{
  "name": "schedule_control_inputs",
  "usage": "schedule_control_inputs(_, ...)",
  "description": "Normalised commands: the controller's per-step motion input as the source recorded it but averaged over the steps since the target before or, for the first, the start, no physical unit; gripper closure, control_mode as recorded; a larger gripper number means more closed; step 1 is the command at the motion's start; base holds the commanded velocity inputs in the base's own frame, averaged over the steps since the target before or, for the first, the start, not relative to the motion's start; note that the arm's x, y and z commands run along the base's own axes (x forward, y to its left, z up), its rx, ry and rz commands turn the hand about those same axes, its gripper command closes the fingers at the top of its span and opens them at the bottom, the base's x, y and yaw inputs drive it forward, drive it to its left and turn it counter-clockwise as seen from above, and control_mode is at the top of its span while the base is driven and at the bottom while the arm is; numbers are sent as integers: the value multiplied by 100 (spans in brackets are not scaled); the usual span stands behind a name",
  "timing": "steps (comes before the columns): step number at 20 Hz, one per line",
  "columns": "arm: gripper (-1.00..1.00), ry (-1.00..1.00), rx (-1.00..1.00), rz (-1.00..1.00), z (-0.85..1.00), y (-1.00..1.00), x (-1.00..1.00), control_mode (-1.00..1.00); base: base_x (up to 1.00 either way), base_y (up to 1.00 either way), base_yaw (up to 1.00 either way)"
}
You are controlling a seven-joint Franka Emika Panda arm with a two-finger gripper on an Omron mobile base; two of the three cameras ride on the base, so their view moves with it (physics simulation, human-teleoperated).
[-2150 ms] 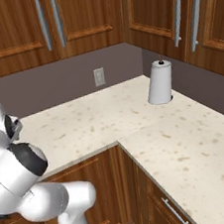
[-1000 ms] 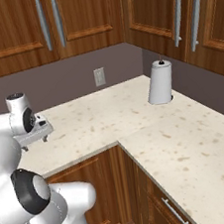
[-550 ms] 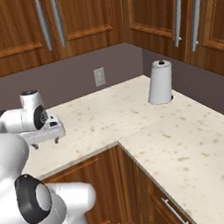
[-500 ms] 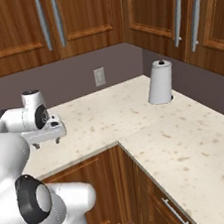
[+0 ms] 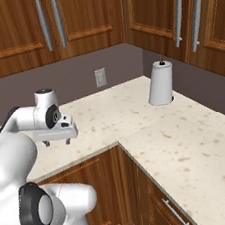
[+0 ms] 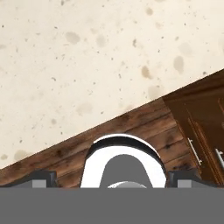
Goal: Four empty soda cans are scattered around the kitchen. Gather all the cans and cluster them next to the stove for recycling.
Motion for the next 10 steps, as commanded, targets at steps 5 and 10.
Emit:
schedule_control_inputs(5,-100,0,3,-23,0,-41,0,-100,0,0,0)
schedule_control_inputs(10,-100,0,3,-24,1,-40,0,-100,0,0,0)
